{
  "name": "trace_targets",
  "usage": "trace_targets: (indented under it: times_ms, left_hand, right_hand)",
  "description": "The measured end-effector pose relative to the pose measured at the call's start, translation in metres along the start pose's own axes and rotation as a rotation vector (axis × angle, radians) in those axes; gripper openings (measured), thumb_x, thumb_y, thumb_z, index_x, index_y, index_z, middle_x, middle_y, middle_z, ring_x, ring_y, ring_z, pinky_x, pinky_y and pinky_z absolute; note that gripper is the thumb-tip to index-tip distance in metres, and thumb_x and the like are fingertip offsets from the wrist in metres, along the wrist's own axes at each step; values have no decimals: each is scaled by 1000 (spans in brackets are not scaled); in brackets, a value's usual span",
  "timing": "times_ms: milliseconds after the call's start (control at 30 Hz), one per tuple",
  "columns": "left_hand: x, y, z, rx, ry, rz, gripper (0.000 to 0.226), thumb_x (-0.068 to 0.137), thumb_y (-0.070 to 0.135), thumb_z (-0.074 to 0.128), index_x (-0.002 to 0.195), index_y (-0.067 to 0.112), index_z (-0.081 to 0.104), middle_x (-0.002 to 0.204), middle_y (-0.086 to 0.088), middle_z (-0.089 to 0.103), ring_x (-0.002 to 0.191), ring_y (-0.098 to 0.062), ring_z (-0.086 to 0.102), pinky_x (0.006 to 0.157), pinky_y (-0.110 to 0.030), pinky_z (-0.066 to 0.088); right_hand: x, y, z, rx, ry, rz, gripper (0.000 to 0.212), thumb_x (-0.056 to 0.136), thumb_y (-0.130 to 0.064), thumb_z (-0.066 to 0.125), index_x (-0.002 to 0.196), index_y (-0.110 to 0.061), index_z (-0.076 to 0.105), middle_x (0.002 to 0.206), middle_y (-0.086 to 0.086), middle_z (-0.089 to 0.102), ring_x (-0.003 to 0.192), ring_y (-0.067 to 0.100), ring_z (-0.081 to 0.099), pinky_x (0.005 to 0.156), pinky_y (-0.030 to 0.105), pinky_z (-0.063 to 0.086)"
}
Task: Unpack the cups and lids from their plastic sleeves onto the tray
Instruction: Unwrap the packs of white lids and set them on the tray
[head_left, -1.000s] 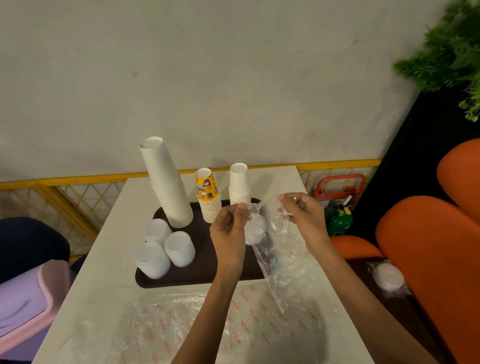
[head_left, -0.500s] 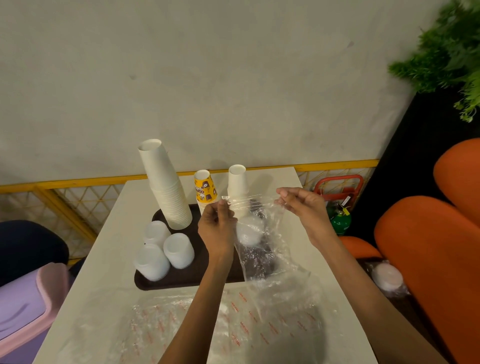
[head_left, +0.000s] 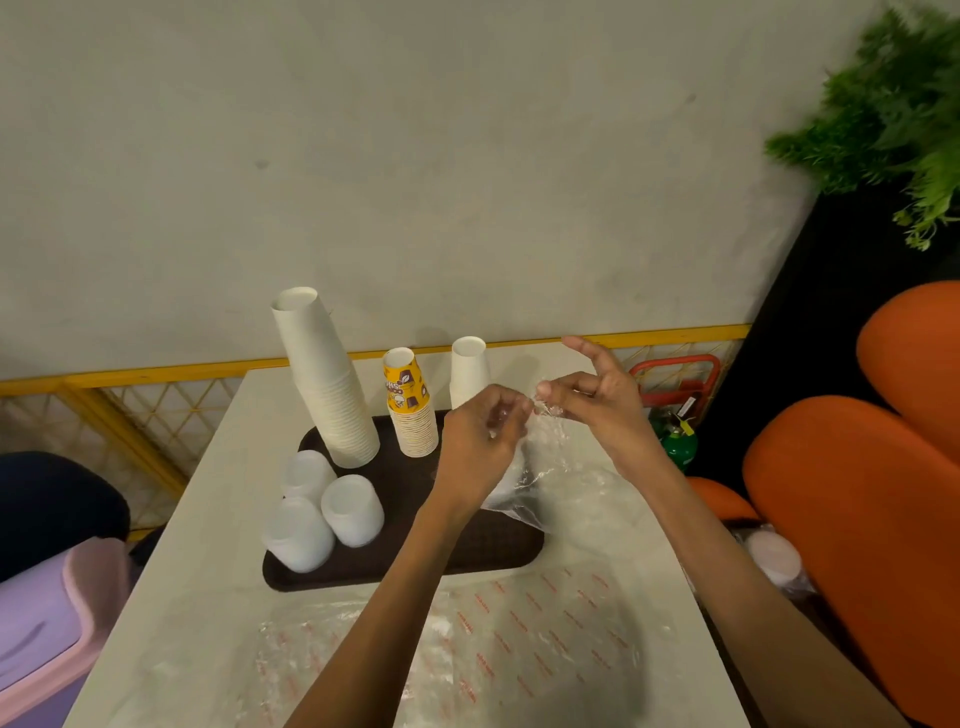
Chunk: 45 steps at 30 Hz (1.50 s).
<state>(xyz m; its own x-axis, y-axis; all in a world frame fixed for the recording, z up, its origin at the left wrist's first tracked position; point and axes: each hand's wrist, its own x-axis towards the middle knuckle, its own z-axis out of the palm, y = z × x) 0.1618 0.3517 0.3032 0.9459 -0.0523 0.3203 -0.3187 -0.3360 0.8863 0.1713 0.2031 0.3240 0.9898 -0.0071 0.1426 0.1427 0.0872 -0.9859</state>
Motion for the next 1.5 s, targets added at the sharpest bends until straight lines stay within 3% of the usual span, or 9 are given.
trace_targets:
  times_ms: [233, 300, 367, 467, 600, 767, 967, 1267, 1500]
  left_hand:
    - [3, 2, -20, -291, 102, -72, 12, 94, 7, 54, 83, 10, 60, 68, 8, 63, 63, -1, 58, 68, -17, 49]
    - [3, 1, -28, -356, 116, -118, 17, 95, 5, 51, 80, 11, 58, 63, 12, 64, 62, 0, 58, 72, -24, 48]
    - [3, 0, -33, -414, 121, -145, 22, 96, 4, 48, 77, 11, 54, 63, 13, 65, 63, -1, 59, 75, -29, 46]
    - [3, -3, -37, -460, 166, -174, 24, 97, 2, 45, 76, 13, 53, 64, 14, 65, 63, -1, 60, 73, -27, 47]
    - [1, -11, -41, -459, 225, -220, 23, 97, 5, 47, 78, 15, 57, 70, 13, 66, 74, -8, 60, 74, -26, 48]
    - [0, -17, -47, -515, 299, -282, 25, 96, 3, 47, 79, 17, 58, 73, 7, 67, 75, -13, 61, 69, -25, 49]
    - [-3, -17, -50, -537, 300, -298, 23, 96, 3, 46, 80, 16, 57, 68, 11, 69, 70, -8, 63, 64, -19, 52]
    - [-4, -21, -51, -507, 353, -375, 20, 97, 7, 47, 81, 16, 57, 72, 5, 67, 69, -13, 60, 56, -19, 51]
    - [-7, -28, -42, -360, 360, -340, 17, 97, 22, 51, 83, 16, 57, 79, -4, 62, 65, -16, 57, 61, -26, 48]
  right_hand:
    - [1, -3, -51, -124, 217, 63, 30, 91, -25, 60, 118, -12, 56, 102, 10, 69, 90, 9, 64, 83, 10, 48]
    - [-7, 4, -60, -163, 271, 121, 30, 92, -34, 55, 113, -14, 58, 110, 6, 65, 90, 0, 58, 68, 0, 41]
    - [-13, 15, -64, -166, 303, 190, 40, 91, -42, 53, 120, -13, 57, 112, 1, 61, 93, 3, 57, 69, 7, 40]
    - [-18, 27, -60, -101, 305, 284, 49, 86, -51, 52, 119, -16, 58, 108, 1, 65, 102, 16, 62, 90, 29, 45]
    - [-17, 27, -46, -19, 241, 356, 63, 69, -64, 48, 111, -19, 62, 108, 4, 68, 99, 16, 65, 90, 32, 44]
    - [-12, 32, -42, 6, 291, 396, 49, 86, -52, 53, 113, -13, 60, 116, 6, 64, 108, 18, 59, 100, 38, 39]
    - [-5, 34, -39, -92, 233, 399, 44, 90, -58, 42, 88, -23, 69, 122, -6, 51, 116, 8, 41, 112, 39, 22]
    - [6, 25, -31, -17, 184, 286, 27, 93, -35, 53, 84, -16, 69, 98, -3, 70, 105, 11, 61, 103, 28, 35]
    - [5, 29, -29, -15, 144, 309, 21, 96, -27, 52, 96, -15, 69, 111, 7, 69, 89, 17, 65, 79, 25, 46]
